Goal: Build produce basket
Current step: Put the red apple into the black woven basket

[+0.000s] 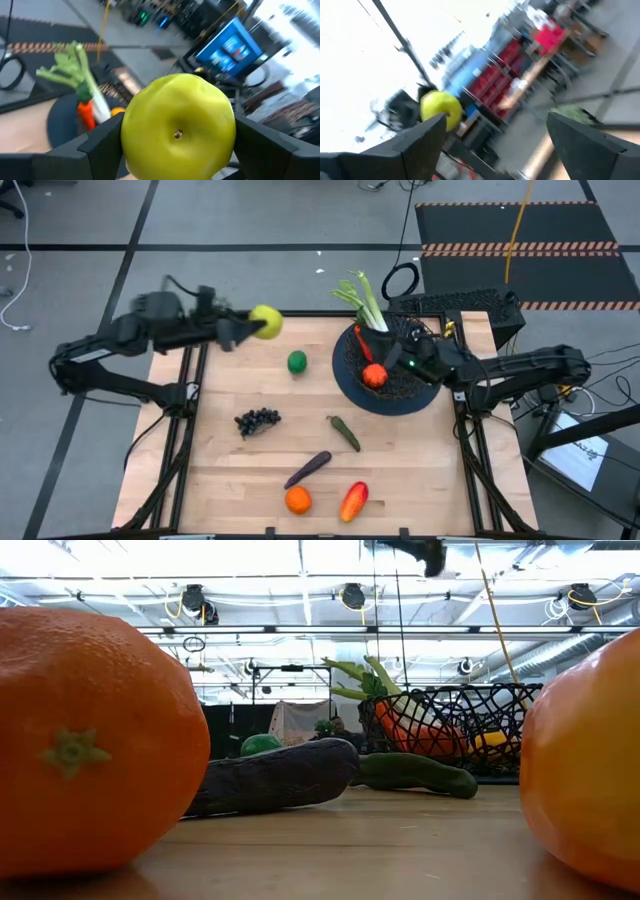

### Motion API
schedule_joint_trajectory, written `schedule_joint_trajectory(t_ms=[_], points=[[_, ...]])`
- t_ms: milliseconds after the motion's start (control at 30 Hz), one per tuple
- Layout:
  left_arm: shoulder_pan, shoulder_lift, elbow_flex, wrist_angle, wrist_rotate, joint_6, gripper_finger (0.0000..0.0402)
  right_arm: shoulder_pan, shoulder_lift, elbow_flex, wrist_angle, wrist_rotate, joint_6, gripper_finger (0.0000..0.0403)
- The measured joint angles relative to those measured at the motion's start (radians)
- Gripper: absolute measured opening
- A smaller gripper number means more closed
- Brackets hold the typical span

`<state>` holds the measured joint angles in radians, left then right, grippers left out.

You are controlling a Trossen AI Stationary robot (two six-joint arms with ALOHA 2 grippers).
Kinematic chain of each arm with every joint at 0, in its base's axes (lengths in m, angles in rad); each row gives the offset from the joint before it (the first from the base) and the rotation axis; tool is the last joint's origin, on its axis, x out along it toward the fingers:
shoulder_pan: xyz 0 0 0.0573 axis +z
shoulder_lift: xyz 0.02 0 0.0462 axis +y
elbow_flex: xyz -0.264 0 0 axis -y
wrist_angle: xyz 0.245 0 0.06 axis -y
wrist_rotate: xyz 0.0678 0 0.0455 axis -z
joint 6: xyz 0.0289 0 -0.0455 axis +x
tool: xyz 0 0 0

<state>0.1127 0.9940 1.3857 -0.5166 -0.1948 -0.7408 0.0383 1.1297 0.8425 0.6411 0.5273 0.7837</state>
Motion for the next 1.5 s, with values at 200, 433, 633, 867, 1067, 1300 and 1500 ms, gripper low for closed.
schedule_joint_trajectory(t_ms=[200, 433, 633, 867, 1067, 1300, 1500], points=[[0.011, -0.064, 0.0, 0.036, -0.037, 0.091, 0.0334, 0.014, 0.046, 0.0, 0.163, -0.035, 0.006, 0.0336], [0.044, -0.056, 0.0, 0.112, -0.038, 0.12, 0.0319, 0.043, 0.047, 0.0, 0.134, -0.059, -0.008, 0.0336], [0.043, -0.011, 0.0, 0.114, -0.04, 0.027, 0.0325, 0.04, 0.047, 0.0, 0.137, 0.022, -0.104, 0.0336], [0.039, 0.067, 0.0, 0.117, -0.037, -0.148, 0.0322, 0.023, 0.033, 0.054, 0.049, -0.042, -0.31, 0.0336], [0.063, 0.096, -0.001, 0.19, 0.008, -0.401, 0.0324, 0.021, 0.033, 0.086, -0.046, -0.038, -0.363, 0.0336], [0.093, 0.097, -0.001, 0.246, 0.012, -0.398, 0.032, 0.005, 0.002, 0.088, -0.093, -0.083, -0.385, 0.0336], [0.12, 0.096, -0.001, 0.255, 0.067, -0.248, 0.0329, 0.0, -0.035, 0.088, -0.189, -0.087, -0.358, 0.0337]])
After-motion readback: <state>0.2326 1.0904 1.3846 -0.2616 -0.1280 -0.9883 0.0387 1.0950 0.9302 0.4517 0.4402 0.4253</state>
